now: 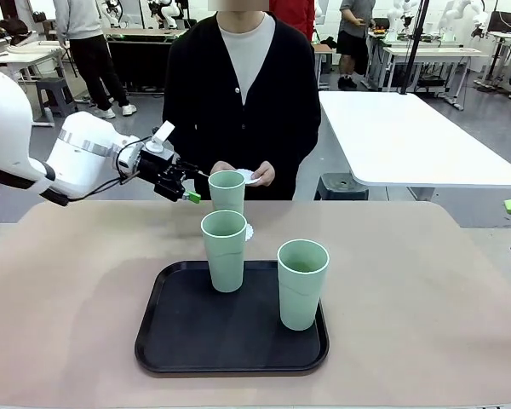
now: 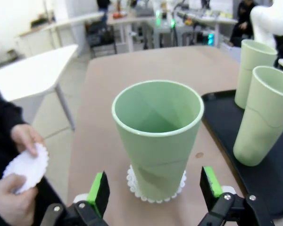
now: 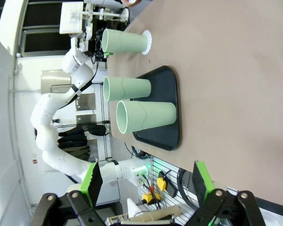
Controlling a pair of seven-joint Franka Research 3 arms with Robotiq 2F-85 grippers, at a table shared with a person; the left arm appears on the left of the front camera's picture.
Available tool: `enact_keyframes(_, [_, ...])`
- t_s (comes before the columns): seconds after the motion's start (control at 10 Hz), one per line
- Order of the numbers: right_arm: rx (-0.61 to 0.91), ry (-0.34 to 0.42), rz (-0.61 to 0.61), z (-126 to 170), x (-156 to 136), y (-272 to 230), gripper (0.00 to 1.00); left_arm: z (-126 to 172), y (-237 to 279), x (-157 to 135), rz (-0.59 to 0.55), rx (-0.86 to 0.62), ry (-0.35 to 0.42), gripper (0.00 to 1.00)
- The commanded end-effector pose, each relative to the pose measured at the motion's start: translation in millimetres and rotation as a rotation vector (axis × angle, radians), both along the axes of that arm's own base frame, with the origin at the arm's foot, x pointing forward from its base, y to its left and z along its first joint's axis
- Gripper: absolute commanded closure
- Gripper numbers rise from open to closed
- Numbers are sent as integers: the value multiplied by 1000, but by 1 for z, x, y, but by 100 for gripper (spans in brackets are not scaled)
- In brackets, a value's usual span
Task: Place coasters on the table and set cups on them.
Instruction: Pick up one Reusable plastic cup and place it on a coaster set by the human.
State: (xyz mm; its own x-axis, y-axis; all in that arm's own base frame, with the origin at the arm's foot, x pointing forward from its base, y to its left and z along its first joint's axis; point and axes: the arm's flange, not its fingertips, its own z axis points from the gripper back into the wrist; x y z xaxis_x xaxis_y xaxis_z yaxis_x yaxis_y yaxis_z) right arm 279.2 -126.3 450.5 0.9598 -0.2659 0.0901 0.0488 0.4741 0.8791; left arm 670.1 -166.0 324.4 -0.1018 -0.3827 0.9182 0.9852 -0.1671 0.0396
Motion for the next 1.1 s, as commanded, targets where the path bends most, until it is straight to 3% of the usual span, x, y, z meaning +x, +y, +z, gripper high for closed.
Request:
enact_keyframes(0.0, [10, -7, 6, 0, 1, 1, 0, 45, 3, -46, 80, 246, -60, 0])
enact_keyframes(0.5, [10, -7, 6, 0, 1, 1, 0, 191, -19, -121, 376, 889, -74, 0])
enact_keyframes(0.7, [10, -7, 6, 0, 1, 1, 0, 232, -38, -148, 485, 1122, -1, 0])
enact_keyframes(0.8, [10, -7, 6, 0, 1, 1, 0, 247, -37, -161, 548, 1201, 102, 0])
enact_keyframes(1.0, [10, -7, 6, 0, 1, 1, 0, 263, -13, -160, 622, 1044, 155, 0])
